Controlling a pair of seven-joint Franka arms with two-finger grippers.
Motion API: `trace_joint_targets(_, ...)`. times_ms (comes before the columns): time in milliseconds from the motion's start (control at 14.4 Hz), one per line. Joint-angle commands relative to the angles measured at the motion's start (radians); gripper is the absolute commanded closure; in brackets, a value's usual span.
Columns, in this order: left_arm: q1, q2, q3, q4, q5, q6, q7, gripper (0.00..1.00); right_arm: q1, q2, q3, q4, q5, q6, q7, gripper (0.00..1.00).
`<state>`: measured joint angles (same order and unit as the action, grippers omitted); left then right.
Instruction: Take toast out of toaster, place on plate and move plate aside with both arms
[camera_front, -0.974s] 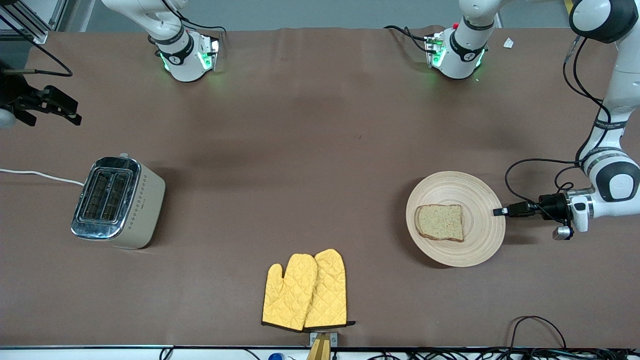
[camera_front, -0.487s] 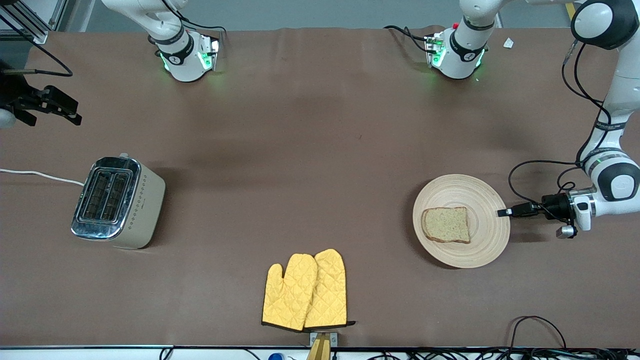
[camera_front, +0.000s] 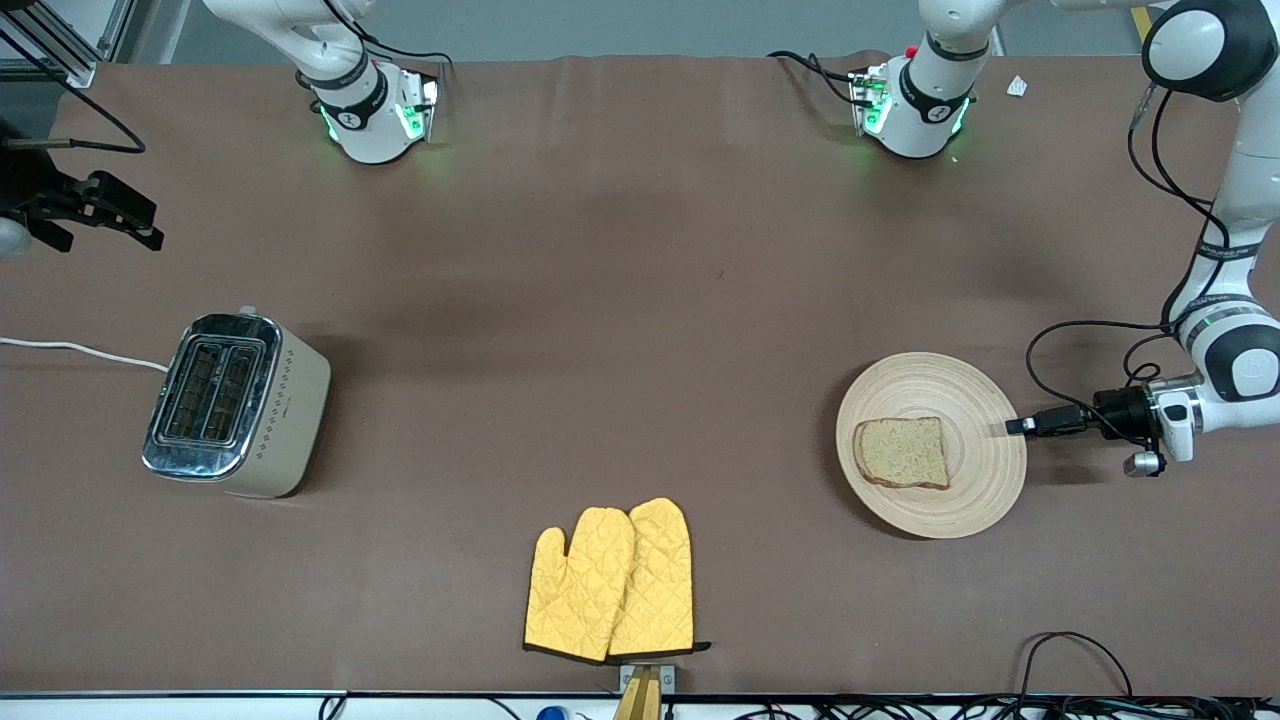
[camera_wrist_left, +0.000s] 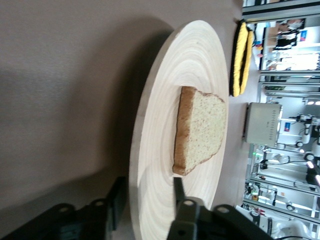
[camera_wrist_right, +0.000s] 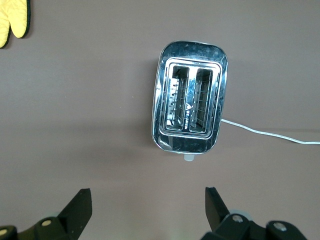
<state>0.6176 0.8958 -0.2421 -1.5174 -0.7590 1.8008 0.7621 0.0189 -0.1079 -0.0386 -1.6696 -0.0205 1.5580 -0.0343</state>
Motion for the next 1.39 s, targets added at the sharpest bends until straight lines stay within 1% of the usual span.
trace_joint_targets(0, 0.001, -0.021, -0.008, 0.092, 0.108, -0.040, -0.125, 0.00, -0.004, -0.022, 0.002, -0.018, 0.010, -0.001, 0.013, 0.00)
trace_joint_targets(139, -0.004, -0.081, -0.014, 0.100, 0.161, -0.044, -0.194, 0.00, -0.004, -0.022, 0.002, -0.018, 0.010, -0.001, 0.013, 0.00)
trace_joint_targets(348, -0.007, -0.178, -0.054, 0.100, 0.236, -0.044, -0.340, 0.00, -0.004, -0.022, 0.000, -0.018, 0.010, -0.001, 0.013, 0.00)
trace_joint_targets(557, -0.010, -0.285, -0.117, 0.100, 0.329, -0.046, -0.525, 0.00, -0.005, -0.022, -0.001, -0.018, 0.011, -0.006, 0.013, 0.00)
trace_joint_targets(696, -0.016, -0.348, -0.182, 0.099, 0.394, -0.046, -0.689, 0.00, -0.005, -0.022, -0.003, -0.018, 0.010, -0.018, 0.011, 0.00)
trace_joint_targets(765, -0.016, -0.380, -0.207, 0.095, 0.408, -0.050, -0.761, 0.00, -0.008, -0.022, -0.003, -0.016, 0.005, -0.019, 0.008, 0.00)
trace_joint_targets(904, -0.018, -0.429, -0.247, 0.100, 0.425, -0.110, -0.901, 0.00, -0.034, -0.022, -0.003, -0.016, 0.005, -0.019, 0.001, 0.00)
trace_joint_targets(974, -0.018, -0.458, -0.273, 0.100, 0.443, -0.113, -0.965, 0.00, -0.036, -0.021, -0.003, -0.016, 0.005, -0.019, 0.001, 0.00)
trace_joint_targets(1183, -0.016, -0.547, -0.388, 0.098, 0.579, -0.156, -1.128, 0.00, -0.036, -0.021, -0.003, -0.016, 0.005, -0.023, 0.005, 0.00)
trace_joint_targets(1322, -0.018, -0.600, -0.424, 0.098, 0.637, -0.176, -1.176, 0.00, -0.034, -0.021, -0.001, -0.016, 0.005, -0.026, 0.010, 0.00)
